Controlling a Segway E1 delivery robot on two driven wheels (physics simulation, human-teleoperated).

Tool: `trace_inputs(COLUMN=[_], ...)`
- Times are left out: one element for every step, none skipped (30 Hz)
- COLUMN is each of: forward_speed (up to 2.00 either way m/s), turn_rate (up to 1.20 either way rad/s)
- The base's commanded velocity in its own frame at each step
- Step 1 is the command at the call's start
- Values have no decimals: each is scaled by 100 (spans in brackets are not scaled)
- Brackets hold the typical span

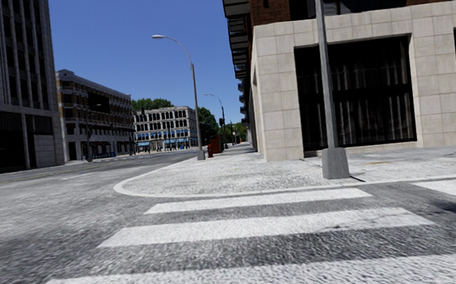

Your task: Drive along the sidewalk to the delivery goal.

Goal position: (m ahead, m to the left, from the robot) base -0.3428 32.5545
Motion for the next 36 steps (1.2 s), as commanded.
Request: trace_inputs(forward_speed=[198,198,198,198,198,198,198,198,198,198,198,198,198,198,198,198,198,198,198,198,198,198,198,198,198,198,198,198,198,198,198,198,198,198,198,198], turn_rate=[0,0,0,0,0,0,0,0,0,0,0,0,0,0,0,0,0,0,0,0,0,0,0,0,0,0,0,0,0,0,0,0,0,0,0,0])
